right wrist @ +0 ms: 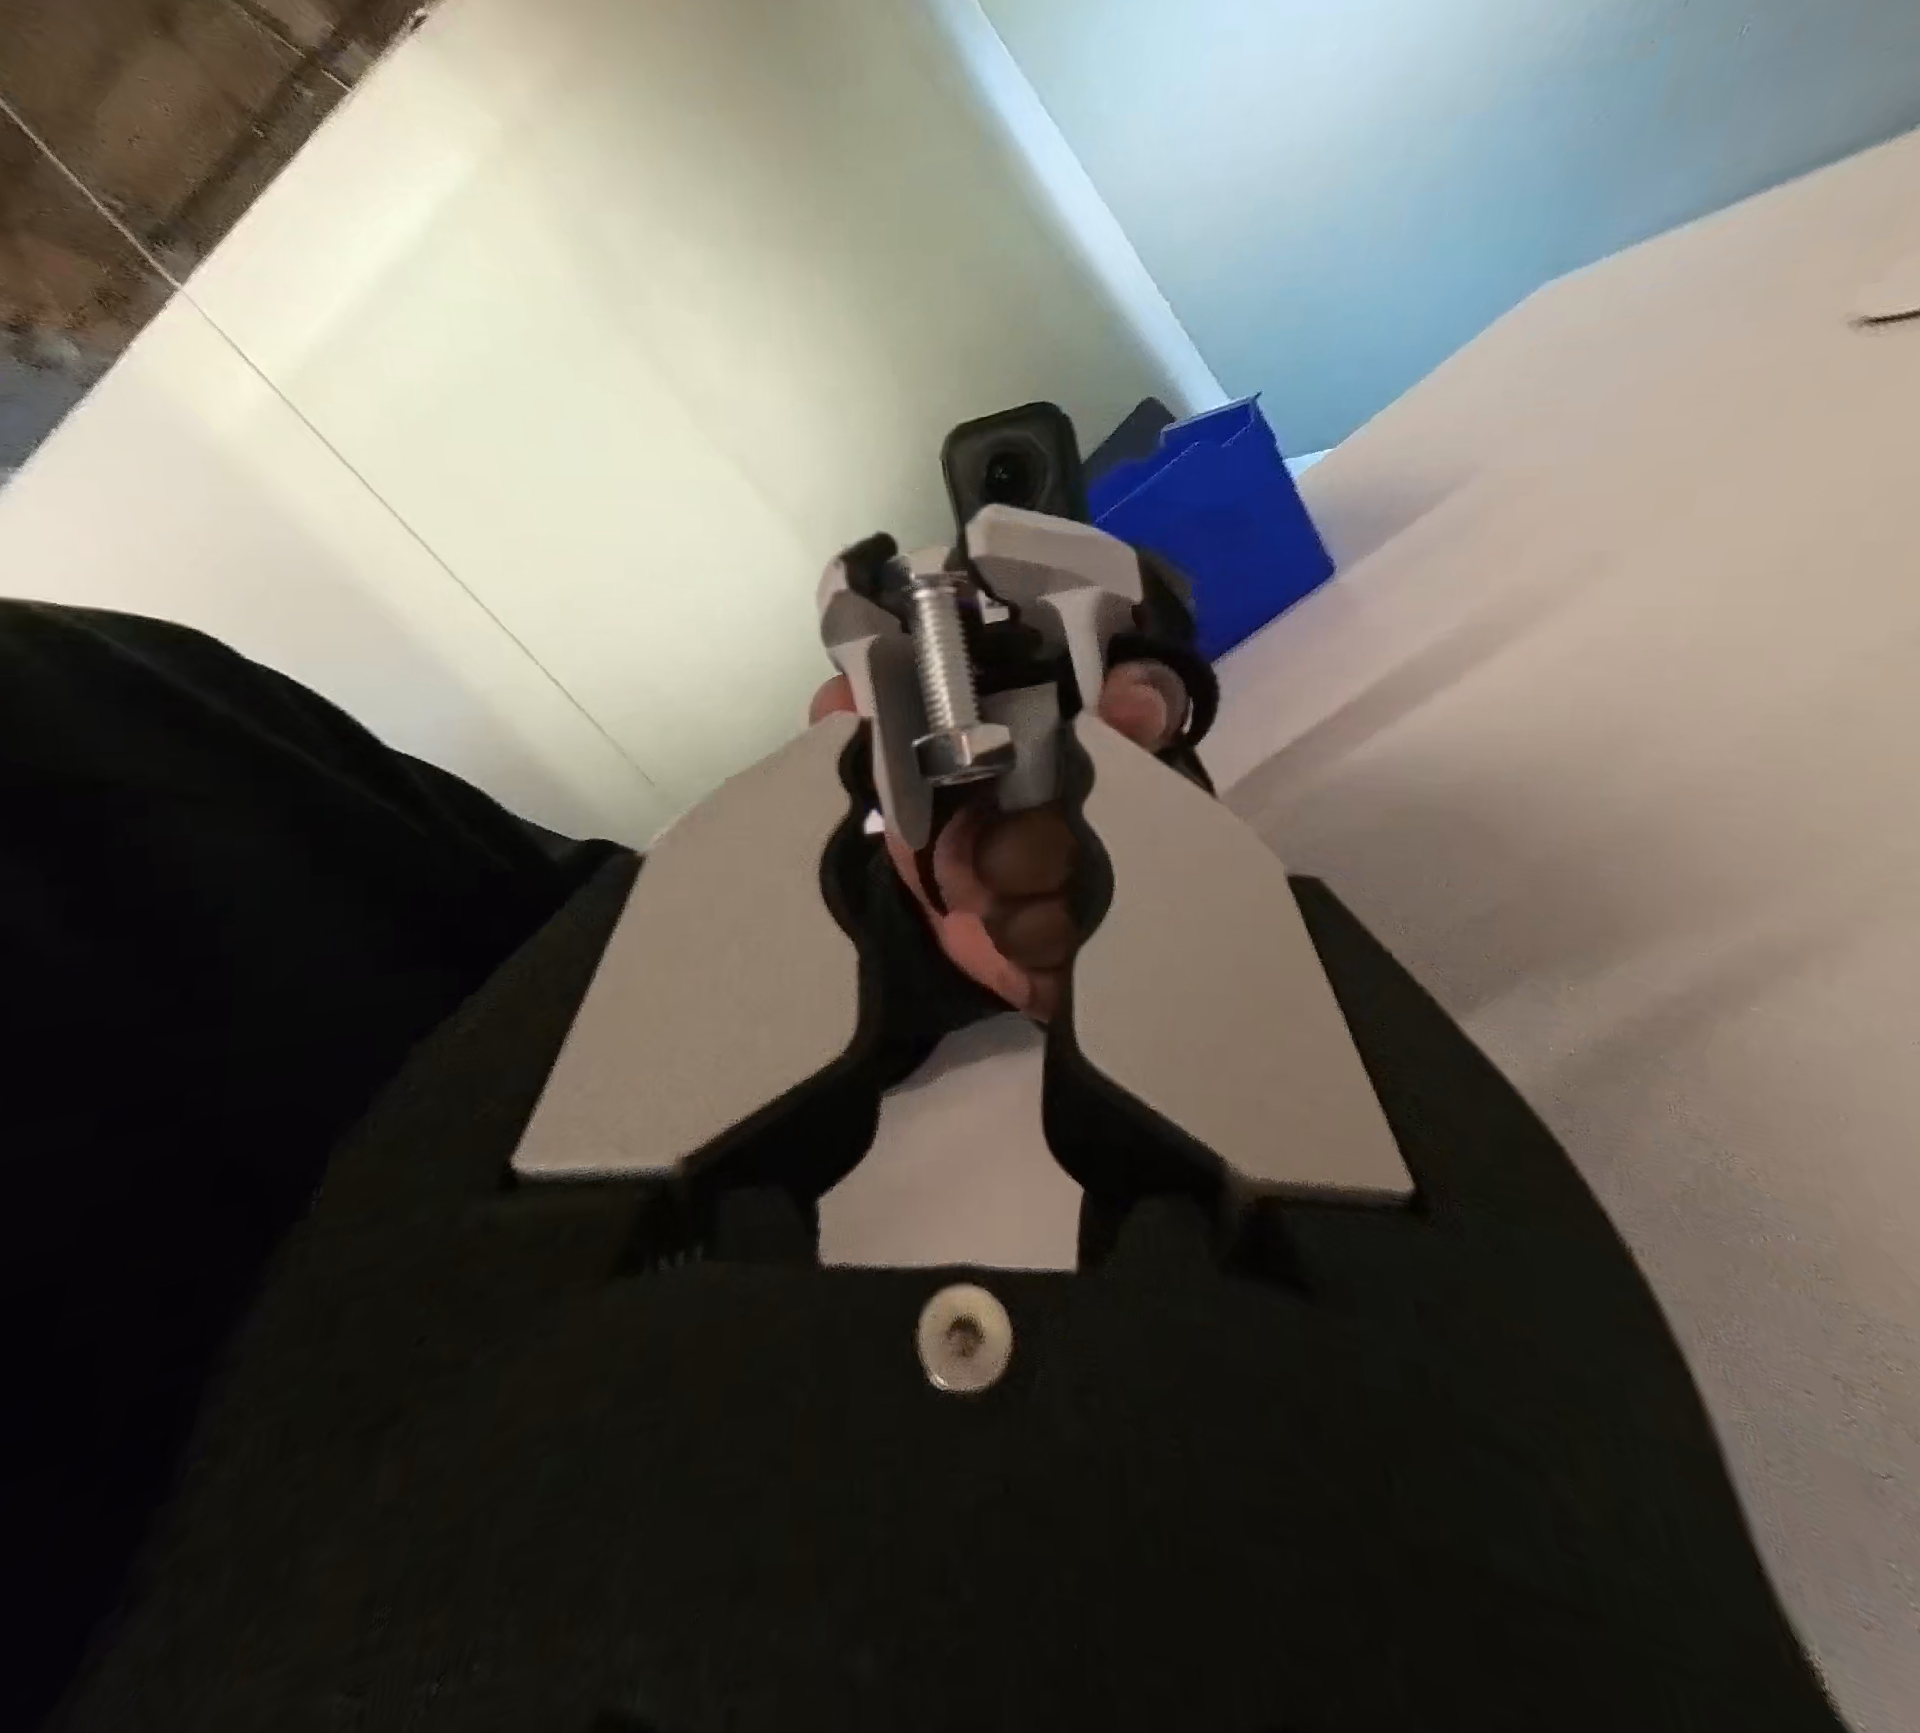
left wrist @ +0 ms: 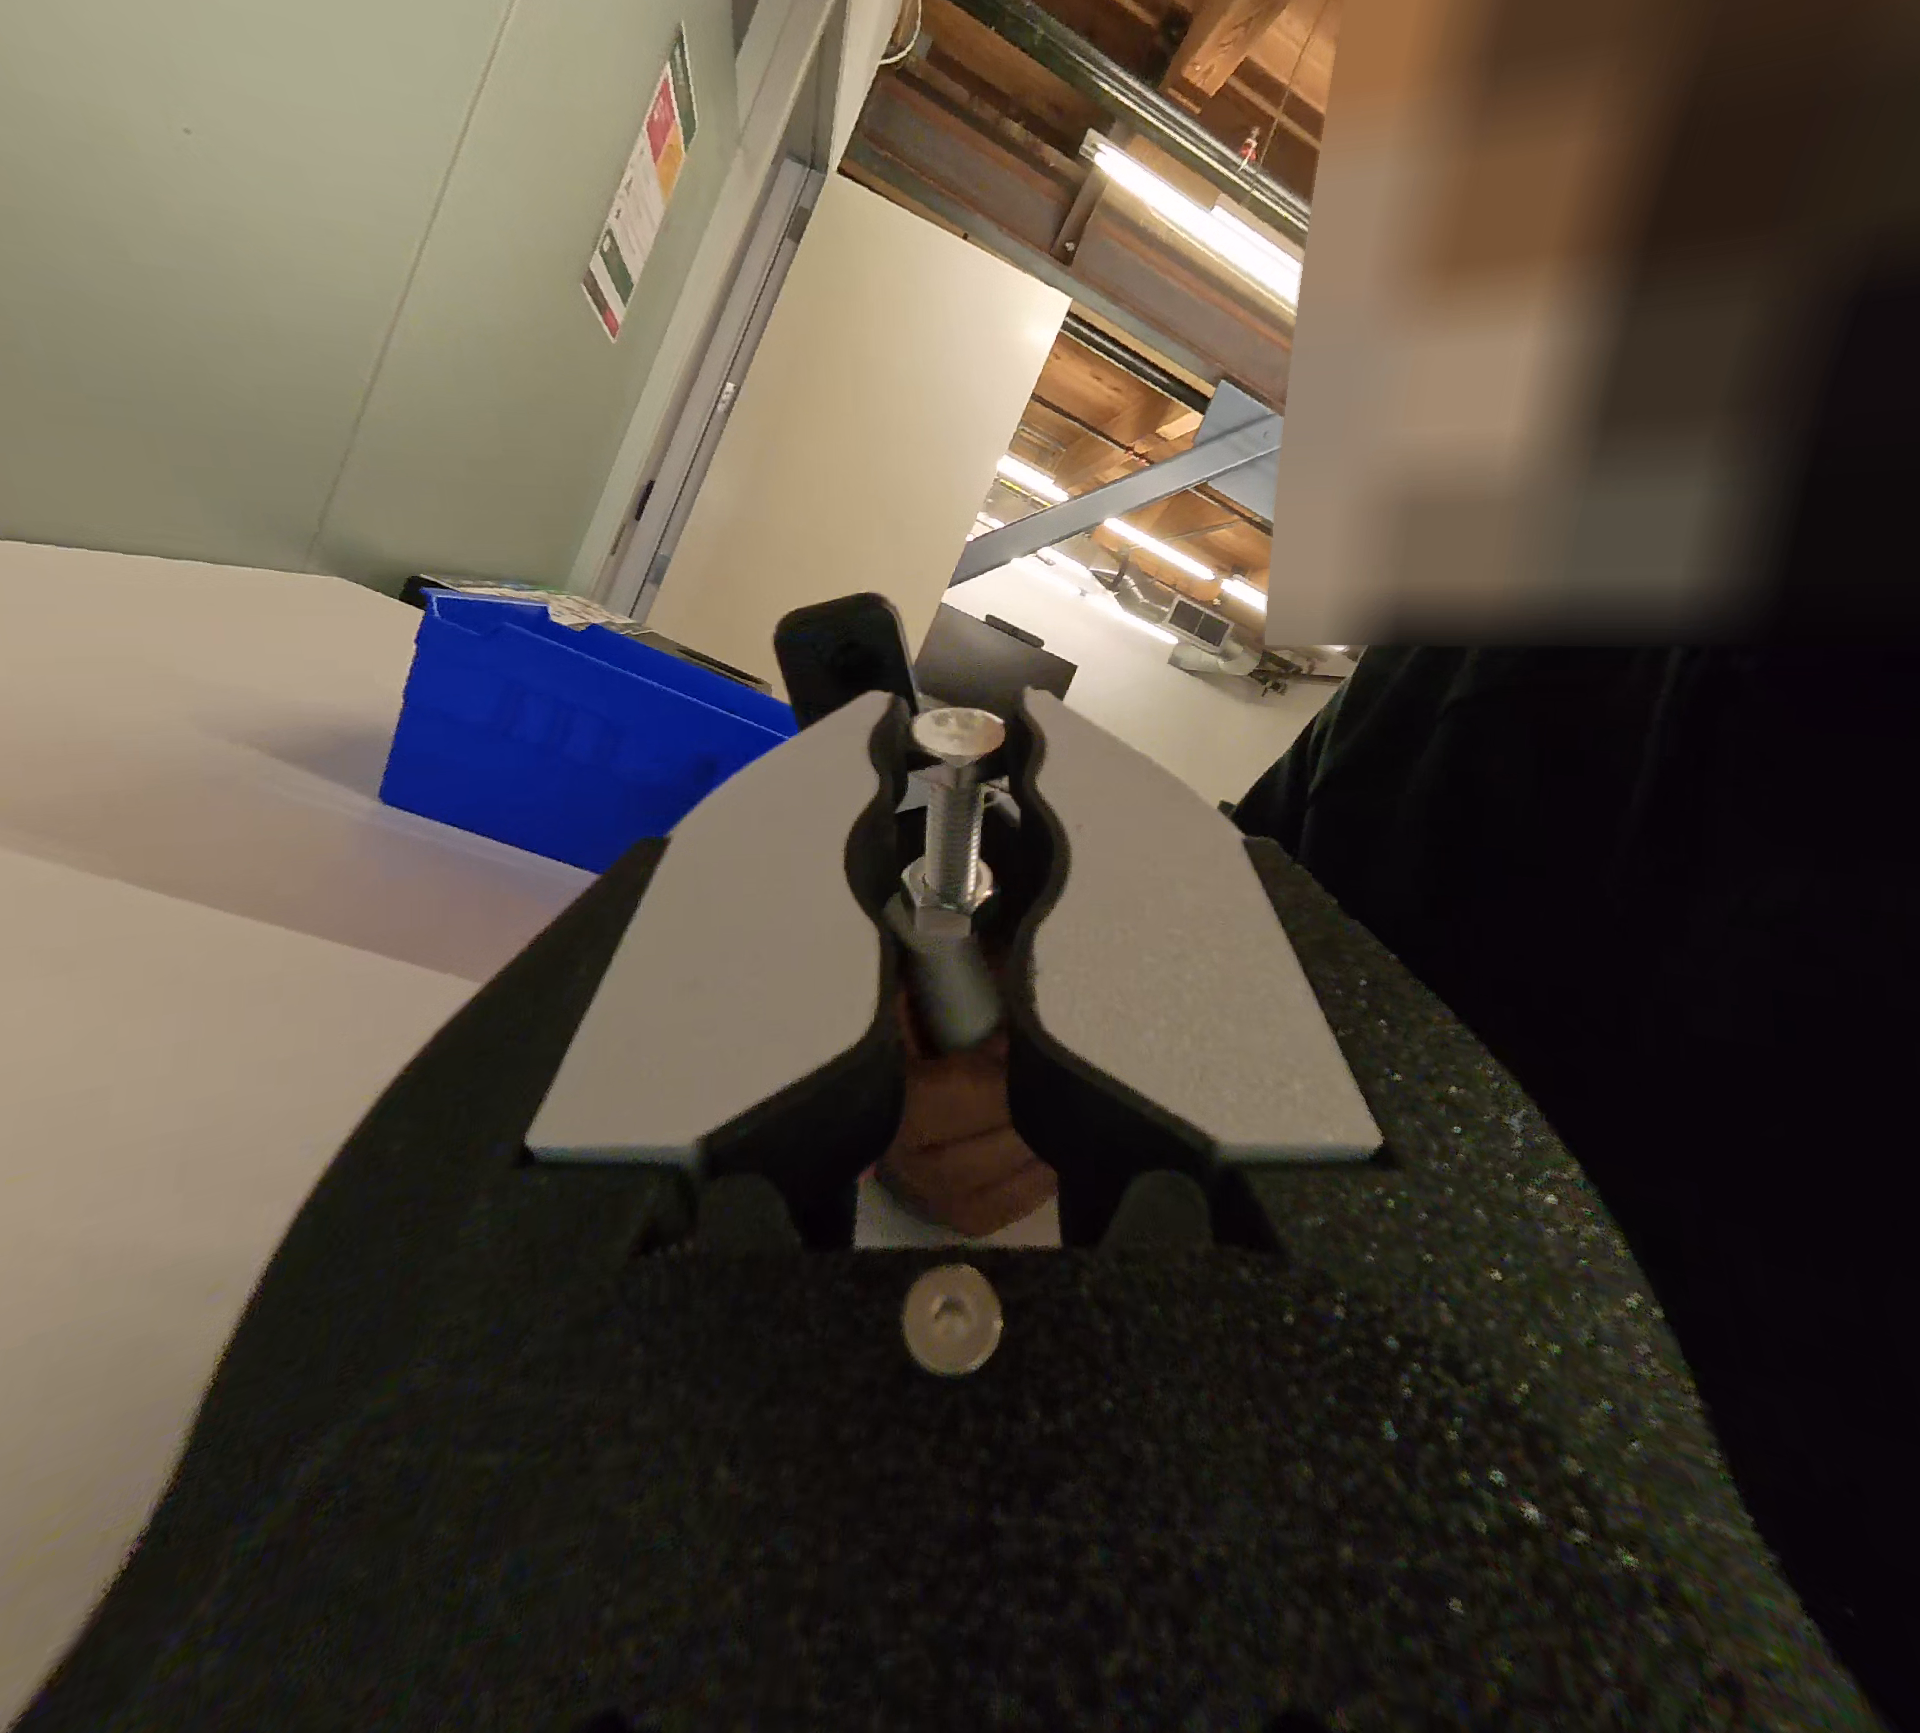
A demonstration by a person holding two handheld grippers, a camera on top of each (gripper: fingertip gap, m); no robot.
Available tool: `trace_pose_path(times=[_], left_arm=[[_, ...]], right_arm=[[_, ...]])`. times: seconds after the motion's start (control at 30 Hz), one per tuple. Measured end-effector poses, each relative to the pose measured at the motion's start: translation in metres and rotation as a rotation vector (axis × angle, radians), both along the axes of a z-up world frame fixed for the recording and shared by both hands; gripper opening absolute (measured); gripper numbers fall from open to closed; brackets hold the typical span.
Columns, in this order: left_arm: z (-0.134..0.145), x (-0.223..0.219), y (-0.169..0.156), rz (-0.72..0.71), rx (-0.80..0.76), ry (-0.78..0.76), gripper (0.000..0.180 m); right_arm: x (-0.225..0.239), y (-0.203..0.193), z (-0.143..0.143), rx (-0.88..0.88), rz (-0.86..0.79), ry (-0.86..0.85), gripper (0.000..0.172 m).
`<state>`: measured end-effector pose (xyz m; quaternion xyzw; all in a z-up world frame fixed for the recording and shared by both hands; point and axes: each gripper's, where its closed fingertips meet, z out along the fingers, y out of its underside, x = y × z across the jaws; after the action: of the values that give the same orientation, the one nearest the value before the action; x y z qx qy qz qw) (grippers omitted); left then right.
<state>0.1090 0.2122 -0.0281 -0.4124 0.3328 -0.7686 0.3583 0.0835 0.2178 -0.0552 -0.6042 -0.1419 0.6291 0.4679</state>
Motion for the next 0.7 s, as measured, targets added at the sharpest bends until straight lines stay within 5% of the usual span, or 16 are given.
trace_pose_path(times=[0.17,0.47,0.7], left_arm=[[0.0,0.002,-0.001,0.008,0.002,0.004,0.017],[-0.009,0.01,0.014,0.118,-0.044,0.095,0.017],[-0.02,0.018,0.02,0.151,-0.107,0.19,0.017]], right_arm=[[-0.001,0.004,-0.005,0.108,-0.109,-0.13,0.018],[0.021,0.022,-0.008,0.8,-0.668,-0.905,0.018],[0.032,0.028,-0.01,1.115,-0.82,-1.245,0.018]])
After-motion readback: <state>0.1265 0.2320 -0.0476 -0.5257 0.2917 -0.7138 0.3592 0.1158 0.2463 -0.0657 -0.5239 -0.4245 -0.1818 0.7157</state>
